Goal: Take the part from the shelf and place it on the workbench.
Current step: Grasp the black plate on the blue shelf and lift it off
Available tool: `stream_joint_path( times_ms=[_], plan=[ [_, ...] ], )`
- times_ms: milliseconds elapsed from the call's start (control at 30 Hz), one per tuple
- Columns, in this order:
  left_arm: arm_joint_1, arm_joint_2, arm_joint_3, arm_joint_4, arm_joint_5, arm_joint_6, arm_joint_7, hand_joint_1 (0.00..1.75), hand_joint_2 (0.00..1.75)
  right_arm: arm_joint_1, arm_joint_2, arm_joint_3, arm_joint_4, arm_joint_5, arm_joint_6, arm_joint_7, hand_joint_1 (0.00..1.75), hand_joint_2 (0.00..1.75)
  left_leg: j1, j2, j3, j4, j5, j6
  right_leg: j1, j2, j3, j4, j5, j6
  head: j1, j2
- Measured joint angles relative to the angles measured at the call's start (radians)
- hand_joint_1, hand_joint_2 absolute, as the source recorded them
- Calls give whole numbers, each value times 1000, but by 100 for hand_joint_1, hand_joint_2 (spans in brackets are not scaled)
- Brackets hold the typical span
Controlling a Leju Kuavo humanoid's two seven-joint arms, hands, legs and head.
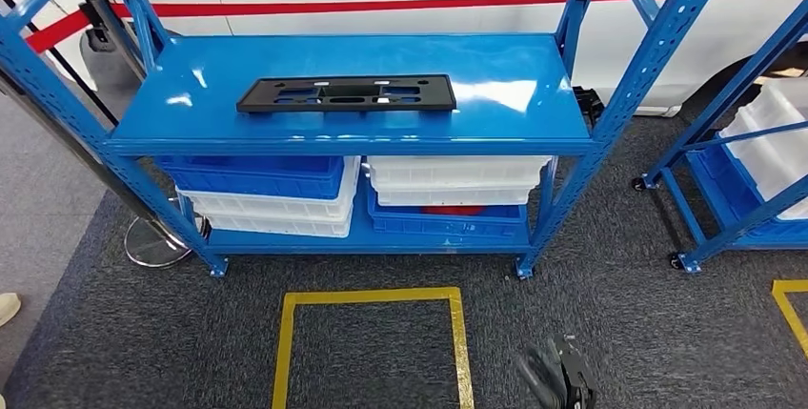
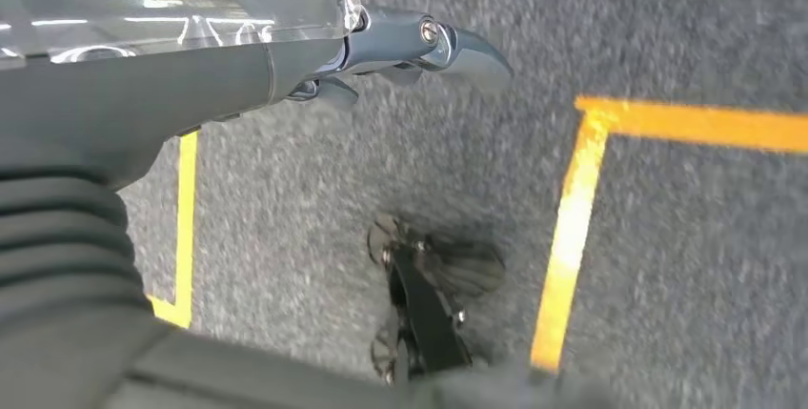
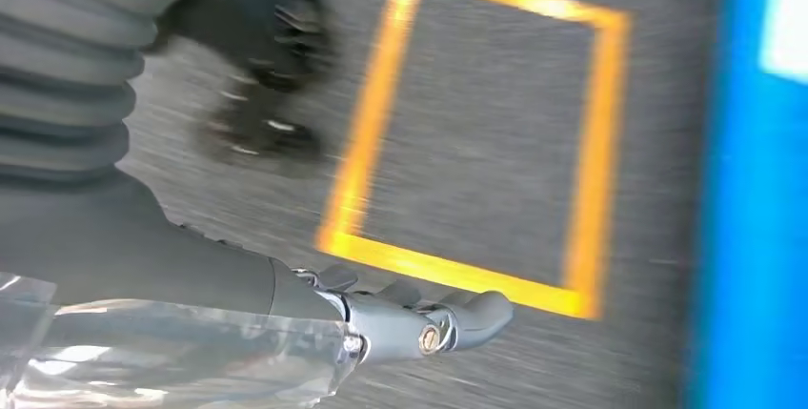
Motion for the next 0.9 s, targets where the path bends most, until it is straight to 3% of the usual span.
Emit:
stream_joint_path(
  times_ms=[100, 167, 267, 300, 333, 367, 433, 500, 600, 667, 733, 800, 833, 867, 900],
  plan=[
    [-7, -4, 28, 5, -15, -2, -7, 0, 0, -9, 1, 24, -80, -24, 20, -24, 0, 0, 5, -1, -3, 4, -6, -15, 8, -4, -3, 4, -8, -30, 0, 0],
    [-11, -7, 50, 9, -27, -3, -11, 0, 0, -17, 1, 43, -148, -44, 34, -44, 0, 0, 7, 23, -19, 41, -28, -20, 9, -10, -2, -1, -7, -45, -1, 0],
    [-22, -10, 89, 14, -47, -3, -18, 0, 0, -36, 1, 80, -251, -76, 58, -77, 0, 0, 6, 51, -118, 226, -103, -22, 15, -23, 1, -3, -10, -56, -1, 0],
    [-25, -11, 101, 16, -53, -4, -20, 0, 0, -42, 1, 93, -282, -86, 66, -86, 0, 0, 6, 52, -149, 277, -112, -21, 19, -28, 4, -3, -12, -58, -1, 0],
    [-27, -12, 114, 17, -59, -5, -22, 0, 0, -45, 1, 105, -315, -96, 74, -96, 0, 0, 6, 52, -166, 295, -102, -19, 22, -31, 7, -3, -14, -60, -1, 0],
    [-27, -14, 126, 19, -65, -6, -25, 0, 0, -50, 1, 118, -349, -107, 82, -106, 0, 0, 5, 53, -162, 271, -72, -15, 24, -34, 12, -3, -17, -61, -1, 0],
    [-29, -17, 151, 23, -76, -7, -31, 0, 0, -63, 1, 145, -419, -127, 97, -127, 0, 0, 2, 58, -118, 151, 6, -4, 26, -36, 22, -4, -23, -58, -1, 0],
    [-34, -19, 173, 25, -88, -9, -35, 0, 0, -78, 1, 167, -480, -147, 111, -145, 0, 0, -6, 64, -81, 58, 42, 6, 29, -38, 26, -3, -27, -50, -1, 0],
    [-40, -22, 212, 29, -107, -15, -45, 0, 0, -91, 1, 202, -579, -178, 135, -177, 0, 0, -12, 63, -74, 32, 42, 16, 29, -42, 24, -7, -26, -32, 0, 0],
    [-42, -27, 238, 32, -119, -19, -51, 0, 0, -104, 0, 228, -648, -200, 152, -199, 0, 0, -10, 61, -70, 21, 48, 27, 27, -38, 15, 15, -43, -22, 0, 0],
    [-48, -33, 261, 34, -130, -22, -58, 0, 0, -112, -2, 251, -712, -222, 169, -220, 0, 0, -10, 60, -66, 15, 49, 38, 26, -31, -31, 110, -92, -18, 1, 0],
    [-52, -37, 285, 37, -140, -25, -64, 0, 0, -113, -5, 275, -771, -242, 186, -239, 0, 0, -13, 57, -65, 15, 47, 45, 27, -27, -97, 231, -134, -16, 1, 0],
    [-53, -39, 298, 39, -146, -27, -67, 0, 0, -113, -6, 287, -801, -252, 194, -249, 0, 0, -15, 55, -63, 16, 45, 46, 27, -26, -116, 259, -131, -17, 1, 0],
    [-54, -41, 310, 41, -151, -30, -70, 0, 0, -114, -8, 300, -831, -262, 202, -258, 0, 0, -17, 53, -60, 16, 43, 47, 27, -26, -117, 250, -110, -18, 1, 0],
    [-55, -44, 323, 43, -156, -33, -72, 0, 0, -116, -10, 311, -862, -272, 211, -268, 0, 0, -19, 51, -56, 16, 40, 46, 28, -26, -100, 205, -73, -22, 1, 0]
  ],
)
